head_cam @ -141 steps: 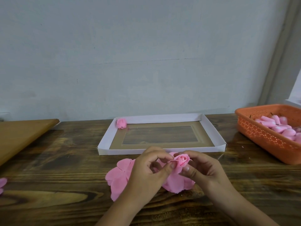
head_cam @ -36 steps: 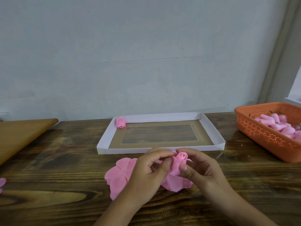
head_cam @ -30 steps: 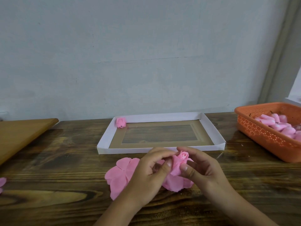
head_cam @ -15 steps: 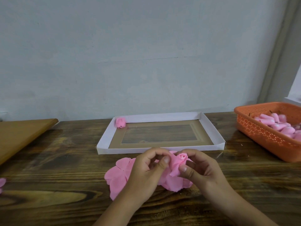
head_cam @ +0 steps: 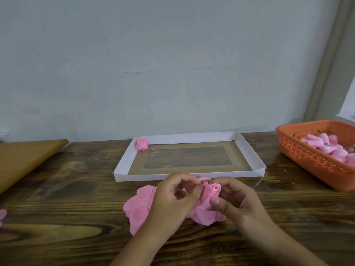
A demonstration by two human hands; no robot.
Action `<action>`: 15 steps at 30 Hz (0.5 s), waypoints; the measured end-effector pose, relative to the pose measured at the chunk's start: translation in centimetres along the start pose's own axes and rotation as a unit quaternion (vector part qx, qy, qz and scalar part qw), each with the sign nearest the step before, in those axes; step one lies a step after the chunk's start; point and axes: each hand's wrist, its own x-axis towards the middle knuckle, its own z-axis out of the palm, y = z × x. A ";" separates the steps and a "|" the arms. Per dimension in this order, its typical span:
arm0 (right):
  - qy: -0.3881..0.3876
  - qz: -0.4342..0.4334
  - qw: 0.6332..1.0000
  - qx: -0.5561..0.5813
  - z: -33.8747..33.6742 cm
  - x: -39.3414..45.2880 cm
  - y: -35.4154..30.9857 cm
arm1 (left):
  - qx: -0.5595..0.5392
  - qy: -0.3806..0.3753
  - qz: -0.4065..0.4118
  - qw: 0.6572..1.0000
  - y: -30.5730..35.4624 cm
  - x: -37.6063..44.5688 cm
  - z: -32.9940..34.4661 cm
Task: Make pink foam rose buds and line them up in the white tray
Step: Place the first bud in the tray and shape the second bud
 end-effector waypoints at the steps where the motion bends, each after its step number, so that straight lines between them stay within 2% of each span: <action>1: 0.003 0.000 1.000 -0.002 0.0 0.0 0.0 | 0.013 -0.009 0.005 1.000 0.0 0.0 0.0; 5: 0.018 -0.007 1.000 -0.017 0.1 0.1 0.0 | 0.083 -0.049 0.044 0.994 0.4 -0.2 0.1; 10: 0.039 -0.018 0.999 -0.026 -0.1 0.3 0.0 | 0.060 -0.110 0.040 0.991 0.8 -0.4 0.1; 15: 0.019 0.003 1.000 -0.005 0.0 0.2 -0.3 | 0.054 -0.085 0.032 0.994 0.7 0.0 0.2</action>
